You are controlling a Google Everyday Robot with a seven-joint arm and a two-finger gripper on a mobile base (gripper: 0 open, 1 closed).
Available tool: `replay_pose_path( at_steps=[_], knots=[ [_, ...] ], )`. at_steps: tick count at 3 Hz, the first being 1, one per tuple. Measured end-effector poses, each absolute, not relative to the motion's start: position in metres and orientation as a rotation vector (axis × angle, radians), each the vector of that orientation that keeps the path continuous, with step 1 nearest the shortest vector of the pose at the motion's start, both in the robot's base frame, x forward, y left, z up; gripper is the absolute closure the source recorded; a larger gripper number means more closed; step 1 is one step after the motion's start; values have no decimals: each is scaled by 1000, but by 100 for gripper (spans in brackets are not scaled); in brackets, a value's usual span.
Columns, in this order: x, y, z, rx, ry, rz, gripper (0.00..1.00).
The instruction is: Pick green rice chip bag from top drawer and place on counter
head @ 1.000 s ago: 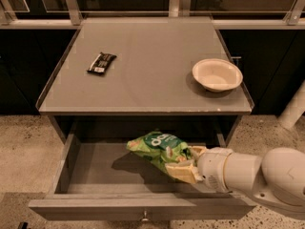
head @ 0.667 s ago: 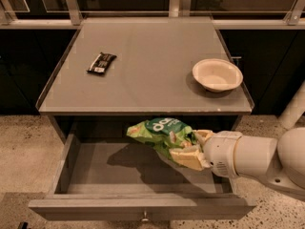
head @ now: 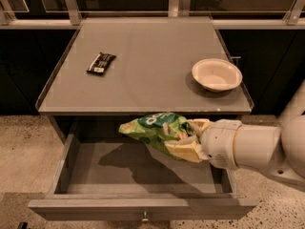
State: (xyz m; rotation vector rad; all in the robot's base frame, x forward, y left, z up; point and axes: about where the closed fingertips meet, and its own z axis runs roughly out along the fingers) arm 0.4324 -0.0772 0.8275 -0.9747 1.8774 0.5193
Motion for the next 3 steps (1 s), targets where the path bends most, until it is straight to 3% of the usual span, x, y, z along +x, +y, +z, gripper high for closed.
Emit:
replay_pose_path(
  at_steps=[3],
  knots=[
    [430,-43,906,-1138,1713,417,100]
  ],
)
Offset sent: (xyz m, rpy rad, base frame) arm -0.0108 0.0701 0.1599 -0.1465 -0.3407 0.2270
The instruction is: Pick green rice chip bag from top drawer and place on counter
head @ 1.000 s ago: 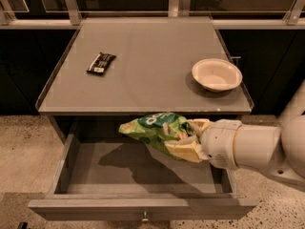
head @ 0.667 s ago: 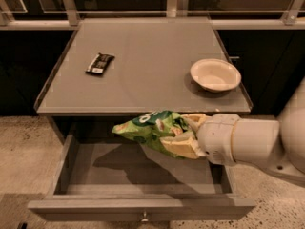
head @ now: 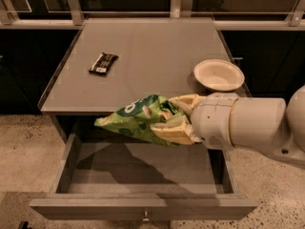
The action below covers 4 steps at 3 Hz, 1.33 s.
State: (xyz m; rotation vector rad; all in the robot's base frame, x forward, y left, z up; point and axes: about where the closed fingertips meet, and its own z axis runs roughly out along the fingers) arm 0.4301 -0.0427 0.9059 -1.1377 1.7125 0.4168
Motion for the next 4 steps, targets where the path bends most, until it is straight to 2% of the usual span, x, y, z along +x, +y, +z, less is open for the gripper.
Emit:
replay_pose_path(
  at_steps=[2,3,4],
  knots=[
    [441,-18,993,-1236,1513,345,100],
    [485,-19,994,-1221,1436,430,100],
    [543,-22,957,-1156,1436,562,100]
  ],
)
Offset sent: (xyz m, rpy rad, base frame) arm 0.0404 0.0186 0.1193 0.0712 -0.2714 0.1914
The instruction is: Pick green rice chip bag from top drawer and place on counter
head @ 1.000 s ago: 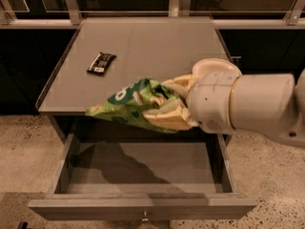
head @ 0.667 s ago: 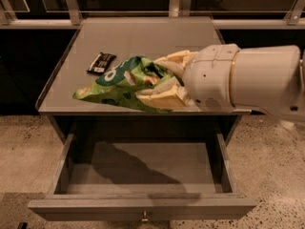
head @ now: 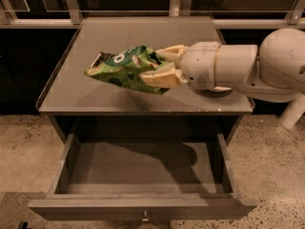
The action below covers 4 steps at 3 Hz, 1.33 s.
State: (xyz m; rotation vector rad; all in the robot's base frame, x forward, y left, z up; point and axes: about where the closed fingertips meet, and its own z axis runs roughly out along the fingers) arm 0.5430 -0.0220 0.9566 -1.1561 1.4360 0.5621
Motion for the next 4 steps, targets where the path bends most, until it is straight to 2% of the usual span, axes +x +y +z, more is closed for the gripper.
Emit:
replay_pose_path(
  at_steps=[1,2,4],
  knots=[
    [588,-34,919,-1071,1479,618,100],
    [593,-35,911,-1062,1485,634,82],
    [593,-35,911,-1062,1485,634,36]
  ],
)
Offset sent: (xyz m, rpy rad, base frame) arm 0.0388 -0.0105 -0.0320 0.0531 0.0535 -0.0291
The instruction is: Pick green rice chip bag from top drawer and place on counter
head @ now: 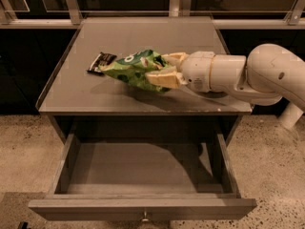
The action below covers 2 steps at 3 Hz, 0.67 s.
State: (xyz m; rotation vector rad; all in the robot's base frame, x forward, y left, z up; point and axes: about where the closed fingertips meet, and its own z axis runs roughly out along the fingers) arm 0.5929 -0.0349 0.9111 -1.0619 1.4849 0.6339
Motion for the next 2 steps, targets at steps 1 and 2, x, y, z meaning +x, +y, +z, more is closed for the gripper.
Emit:
replay_pose_path(
  at_steps=[1,2],
  knots=[
    [593,-35,911,-1062,1485,634,12],
    [593,-35,911,-1062,1485,634,0]
  ],
)
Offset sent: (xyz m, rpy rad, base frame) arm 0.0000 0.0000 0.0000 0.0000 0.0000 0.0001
